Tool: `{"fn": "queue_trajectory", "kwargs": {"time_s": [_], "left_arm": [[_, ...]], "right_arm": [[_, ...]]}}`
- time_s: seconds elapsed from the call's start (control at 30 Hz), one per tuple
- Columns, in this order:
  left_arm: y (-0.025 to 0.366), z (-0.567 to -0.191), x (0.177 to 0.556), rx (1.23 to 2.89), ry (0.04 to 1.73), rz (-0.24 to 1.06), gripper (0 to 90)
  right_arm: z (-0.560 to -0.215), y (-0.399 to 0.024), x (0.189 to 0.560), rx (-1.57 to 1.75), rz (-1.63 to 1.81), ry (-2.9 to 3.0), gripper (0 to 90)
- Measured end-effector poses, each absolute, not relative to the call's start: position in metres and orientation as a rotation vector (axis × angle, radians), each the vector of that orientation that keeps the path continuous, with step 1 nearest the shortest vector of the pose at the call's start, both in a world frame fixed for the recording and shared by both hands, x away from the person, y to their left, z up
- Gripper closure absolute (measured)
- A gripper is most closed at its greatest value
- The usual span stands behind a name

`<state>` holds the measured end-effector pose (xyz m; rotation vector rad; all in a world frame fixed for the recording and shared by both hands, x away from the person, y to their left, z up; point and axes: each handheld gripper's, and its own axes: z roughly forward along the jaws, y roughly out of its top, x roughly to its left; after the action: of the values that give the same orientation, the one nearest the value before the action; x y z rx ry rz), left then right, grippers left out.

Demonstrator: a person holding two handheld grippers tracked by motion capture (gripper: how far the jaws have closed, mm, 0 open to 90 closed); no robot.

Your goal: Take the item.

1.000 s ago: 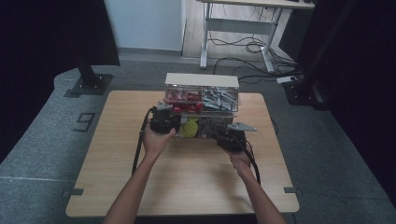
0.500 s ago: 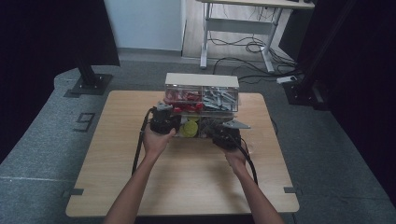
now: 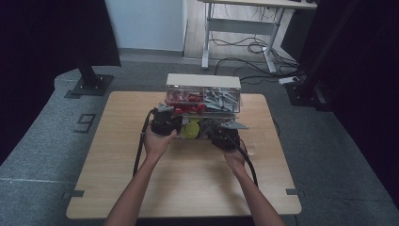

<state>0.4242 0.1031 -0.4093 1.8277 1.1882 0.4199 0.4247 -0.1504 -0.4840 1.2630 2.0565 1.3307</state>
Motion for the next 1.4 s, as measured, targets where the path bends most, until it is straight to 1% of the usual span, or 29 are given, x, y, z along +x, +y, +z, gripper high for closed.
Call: {"fn": "queue_trajectory", "kwargs": {"time_s": [0.13,0.27,0.53,1.0,1.2,1.4], "left_arm": [[0.103,-0.409,0.424,1.826,1.189,0.42,89.6],[0.103,-0.409,0.424,1.83,1.188,0.421,89.5],[0.103,-0.41,0.424,1.832,1.189,0.421,89.5],[0.101,-0.41,0.424,1.833,1.185,0.42,89.5],[0.101,-0.41,0.424,1.833,1.184,0.42,89.4],[0.1,-0.41,0.423,1.832,1.182,0.42,89.4]], "right_arm": [[-0.485,-0.149,0.426,1.263,1.329,2.057,61.3],[-0.488,-0.145,0.427,1.264,1.323,2.075,58.1],[-0.492,-0.14,0.43,1.279,1.324,2.085,54.5],[-0.495,-0.14,0.433,1.283,1.284,2.075,51.6],[-0.498,-0.141,0.438,1.309,1.258,2.053,54.9],[-0.498,-0.14,0.438,1.286,1.257,2.052,65.8]]}}
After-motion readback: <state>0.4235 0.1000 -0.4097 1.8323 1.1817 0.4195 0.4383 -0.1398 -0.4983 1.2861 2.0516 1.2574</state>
